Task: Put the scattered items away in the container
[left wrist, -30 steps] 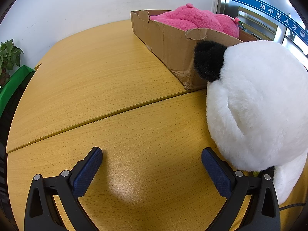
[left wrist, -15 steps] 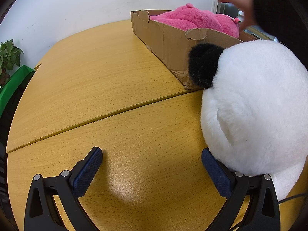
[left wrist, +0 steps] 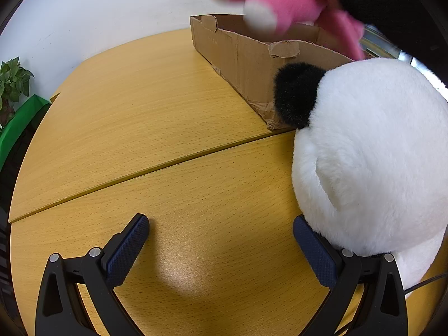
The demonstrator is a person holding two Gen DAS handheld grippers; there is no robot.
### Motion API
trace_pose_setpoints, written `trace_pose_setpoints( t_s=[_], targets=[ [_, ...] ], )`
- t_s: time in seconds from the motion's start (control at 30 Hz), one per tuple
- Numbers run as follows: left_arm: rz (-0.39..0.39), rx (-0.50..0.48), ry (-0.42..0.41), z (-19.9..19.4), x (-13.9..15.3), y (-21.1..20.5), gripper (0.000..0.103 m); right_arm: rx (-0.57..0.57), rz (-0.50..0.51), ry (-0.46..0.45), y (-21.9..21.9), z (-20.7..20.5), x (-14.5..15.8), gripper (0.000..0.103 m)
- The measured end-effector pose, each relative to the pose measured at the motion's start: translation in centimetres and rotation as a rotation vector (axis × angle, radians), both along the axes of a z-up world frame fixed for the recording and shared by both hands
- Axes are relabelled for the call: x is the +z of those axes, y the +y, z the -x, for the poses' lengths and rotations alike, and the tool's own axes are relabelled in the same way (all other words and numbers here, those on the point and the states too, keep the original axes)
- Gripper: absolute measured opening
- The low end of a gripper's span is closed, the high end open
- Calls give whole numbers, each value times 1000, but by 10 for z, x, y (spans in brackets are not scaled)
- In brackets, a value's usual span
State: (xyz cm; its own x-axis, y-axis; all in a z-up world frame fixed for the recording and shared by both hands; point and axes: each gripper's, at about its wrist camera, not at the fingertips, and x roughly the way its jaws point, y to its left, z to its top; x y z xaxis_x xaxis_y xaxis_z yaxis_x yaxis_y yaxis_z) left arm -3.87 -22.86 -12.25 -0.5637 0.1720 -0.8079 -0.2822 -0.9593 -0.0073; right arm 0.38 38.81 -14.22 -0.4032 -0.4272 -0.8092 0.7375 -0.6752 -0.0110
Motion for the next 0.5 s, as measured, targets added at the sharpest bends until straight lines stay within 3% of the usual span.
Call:
trace_pose_setpoints(
  t_s=[0.5],
  targets=[
    [1,21,1,-3,0,-4,103,0,-1,1,-2,1,1,103]
  ],
)
